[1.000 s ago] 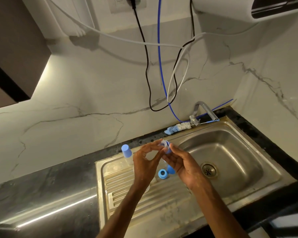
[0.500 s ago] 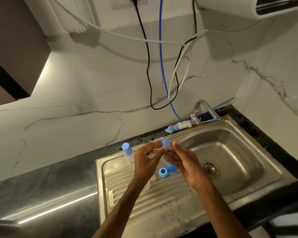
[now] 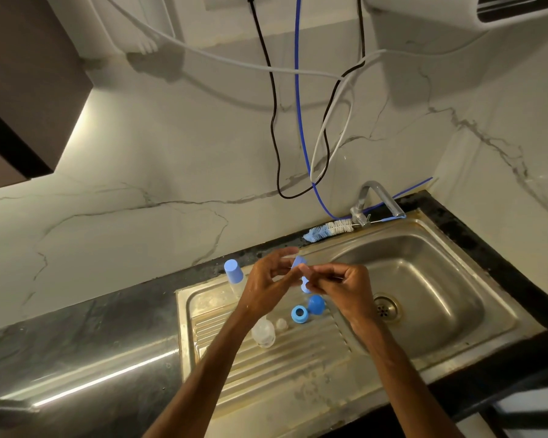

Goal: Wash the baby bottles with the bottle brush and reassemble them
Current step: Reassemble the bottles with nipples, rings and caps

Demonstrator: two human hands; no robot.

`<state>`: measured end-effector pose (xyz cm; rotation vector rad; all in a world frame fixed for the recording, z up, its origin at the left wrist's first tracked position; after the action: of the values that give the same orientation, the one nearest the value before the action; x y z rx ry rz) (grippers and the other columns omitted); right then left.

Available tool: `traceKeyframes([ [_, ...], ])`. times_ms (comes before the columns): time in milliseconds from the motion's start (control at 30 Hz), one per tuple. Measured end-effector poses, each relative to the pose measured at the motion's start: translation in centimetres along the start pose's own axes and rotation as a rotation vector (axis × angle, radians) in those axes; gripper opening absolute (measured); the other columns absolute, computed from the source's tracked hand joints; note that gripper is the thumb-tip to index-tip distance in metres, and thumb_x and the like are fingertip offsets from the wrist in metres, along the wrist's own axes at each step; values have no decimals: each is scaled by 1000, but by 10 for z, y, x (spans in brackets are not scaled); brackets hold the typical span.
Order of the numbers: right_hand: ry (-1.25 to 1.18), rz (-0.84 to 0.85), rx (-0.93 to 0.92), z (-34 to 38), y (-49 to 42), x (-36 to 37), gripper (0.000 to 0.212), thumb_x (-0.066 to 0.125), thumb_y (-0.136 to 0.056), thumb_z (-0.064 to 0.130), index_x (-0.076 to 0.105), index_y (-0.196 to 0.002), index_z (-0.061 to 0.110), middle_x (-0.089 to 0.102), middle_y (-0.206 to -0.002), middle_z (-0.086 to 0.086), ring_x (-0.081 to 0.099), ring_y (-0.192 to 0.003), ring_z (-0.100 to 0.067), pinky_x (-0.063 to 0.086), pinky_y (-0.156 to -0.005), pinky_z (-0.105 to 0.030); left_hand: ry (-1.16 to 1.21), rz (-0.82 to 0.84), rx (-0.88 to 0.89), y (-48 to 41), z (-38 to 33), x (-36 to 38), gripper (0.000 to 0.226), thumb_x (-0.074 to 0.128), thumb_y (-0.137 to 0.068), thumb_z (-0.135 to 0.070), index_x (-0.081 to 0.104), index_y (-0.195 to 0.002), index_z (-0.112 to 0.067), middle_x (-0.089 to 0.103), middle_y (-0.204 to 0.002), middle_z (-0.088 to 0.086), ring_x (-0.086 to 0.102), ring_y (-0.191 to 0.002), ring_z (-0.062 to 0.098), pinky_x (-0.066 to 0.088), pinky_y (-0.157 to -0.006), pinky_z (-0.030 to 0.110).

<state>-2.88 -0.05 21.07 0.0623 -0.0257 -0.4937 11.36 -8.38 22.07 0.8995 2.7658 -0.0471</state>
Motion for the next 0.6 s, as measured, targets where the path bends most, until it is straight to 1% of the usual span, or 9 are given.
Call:
traceKeyframes([
  [67, 20, 2, -5, 1, -1, -4, 15, 83, -81, 10, 79, -95, 7, 79, -82, -5, 77, -75, -26, 63, -68, -30, -44, 12, 35, -2, -7, -1, 36, 67, -99, -35, 67, -130, -17, 77, -106, 2, 75, -99, 18, 62, -88, 47],
  [100, 32, 7, -11, 3, -2, -6, 14, 82, -81, 10, 79, -95, 8, 79, -82, -5, 77, -74, -26, 63, -68, -30, -19, 27, 33, -2, -9, 0, 33, 66, -100, -32, 68, -128, -15, 77, -103, 4, 75, -98, 19, 62, -87, 45],
  [200, 60, 60, -22, 12, -7, -14, 15, 82, -81, 11, 79, -95, 7, 79, -81, -7, 77, -74, -26, 64, -70, -32, 74, 140, 26, 0, -18, 7, 19, 60, -103, -18, 71, -118, -15, 75, -98, 15, 75, -95, 18, 61, -84, 29],
  [267, 14, 104, 20, 11, -11, -18, 17, 82, -80, 10, 79, -96, 5, 78, -83, -11, 77, -77, -29, 64, -73, -34, 88, 190, 15, 2, -23, 10, 17, 59, -103, -15, 73, -113, -14, 75, -99, 17, 74, -93, 17, 60, -83, 25],
  [333, -11, 125, 54, 7, -12, -16, 19, 81, -79, 11, 78, -97, 5, 78, -86, -12, 77, -81, -31, 64, -75, -35, 94, 200, 2, 1, -23, 9, 18, 60, -102, -14, 72, -115, -9, 76, -97, 14, 74, -91, 16, 60, -83, 25],
  [433, 41, 58, -7, 5, -7, -8, 16, 82, -81, 10, 78, -96, 6, 79, -83, -7, 77, -76, -29, 64, -71, -34, 123, 113, -16, -1, -14, 2, 17, 62, -101, -18, 72, -114, -11, 76, -92, 9, 74, -90, 16, 60, -83, 26],
  [500, 99, -10, -82, 6, 0, -3, 12, 81, -83, 7, 79, -95, 6, 79, -79, -2, 77, -69, -21, 62, -65, -27, 139, 13, -24, 1, -8, -2, 19, 64, -100, -20, 74, -111, -9, 76, -88, 5, 74, -88, 15, 60, -81, 26],
  [567, 146, -71, -140, 4, 8, -1, 13, 81, -83, 7, 79, -96, 6, 78, -78, 0, 76, -66, -15, 61, -62, -22, 150, -45, -34, 3, -3, -2, 21, 65, -99, -23, 74, -112, -8, 77, -89, 6, 74, -88, 15, 60, -80, 27],
  [600, 157, -91, -153, 4, 10, -1, 14, 81, -83, 8, 79, -97, 6, 78, -79, 1, 76, -66, -13, 61, -62, -22, 158, -54, -35, 4, -2, 0, 21, 65, -99, -23, 74, -112, -9, 77, -90, 7, 75, -89, 16, 60, -80, 27],
])
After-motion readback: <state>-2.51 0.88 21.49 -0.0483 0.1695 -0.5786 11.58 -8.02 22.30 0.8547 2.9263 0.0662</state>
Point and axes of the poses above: each hand's wrist, its own y-axis away from the middle knuckle, its own x-axis out of the palm, z = x × y, the point moved 9 cm from there along -y, towards the middle knuckle
